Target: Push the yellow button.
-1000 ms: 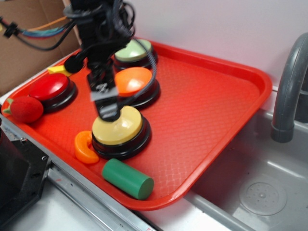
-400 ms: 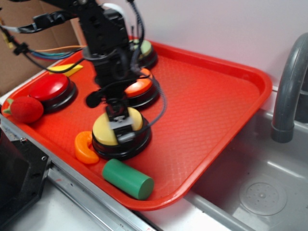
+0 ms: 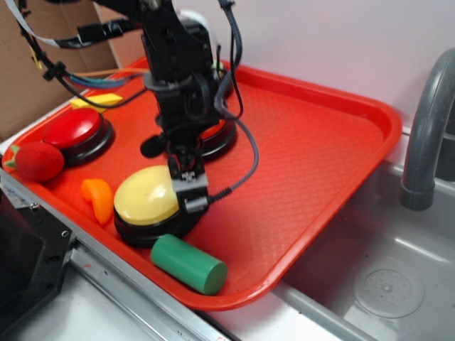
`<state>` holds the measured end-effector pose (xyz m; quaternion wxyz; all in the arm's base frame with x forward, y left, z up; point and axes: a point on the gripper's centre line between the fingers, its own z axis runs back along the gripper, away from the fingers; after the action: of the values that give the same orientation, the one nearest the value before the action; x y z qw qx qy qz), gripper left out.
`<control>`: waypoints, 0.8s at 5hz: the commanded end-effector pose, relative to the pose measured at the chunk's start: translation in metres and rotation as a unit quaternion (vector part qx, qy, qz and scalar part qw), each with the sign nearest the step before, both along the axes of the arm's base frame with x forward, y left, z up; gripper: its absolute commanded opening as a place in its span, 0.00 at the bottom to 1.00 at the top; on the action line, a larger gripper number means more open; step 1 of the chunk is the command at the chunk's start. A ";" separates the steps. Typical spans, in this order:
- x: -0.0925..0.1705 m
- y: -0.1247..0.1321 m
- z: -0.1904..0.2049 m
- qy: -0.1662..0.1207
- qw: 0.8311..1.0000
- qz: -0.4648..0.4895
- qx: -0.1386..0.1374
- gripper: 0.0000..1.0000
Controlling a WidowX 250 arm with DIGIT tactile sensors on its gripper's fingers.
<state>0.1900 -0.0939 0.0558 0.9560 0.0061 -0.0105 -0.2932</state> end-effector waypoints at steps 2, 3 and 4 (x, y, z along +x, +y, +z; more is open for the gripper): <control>-0.004 0.009 0.088 -0.055 0.998 0.033 -0.012 1.00; 0.000 0.012 0.086 -0.028 0.998 0.047 -0.014 1.00; 0.008 0.012 0.091 -0.015 0.999 0.051 -0.002 1.00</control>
<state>0.1951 -0.0754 0.1365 0.9691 0.0094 -0.0021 -0.2464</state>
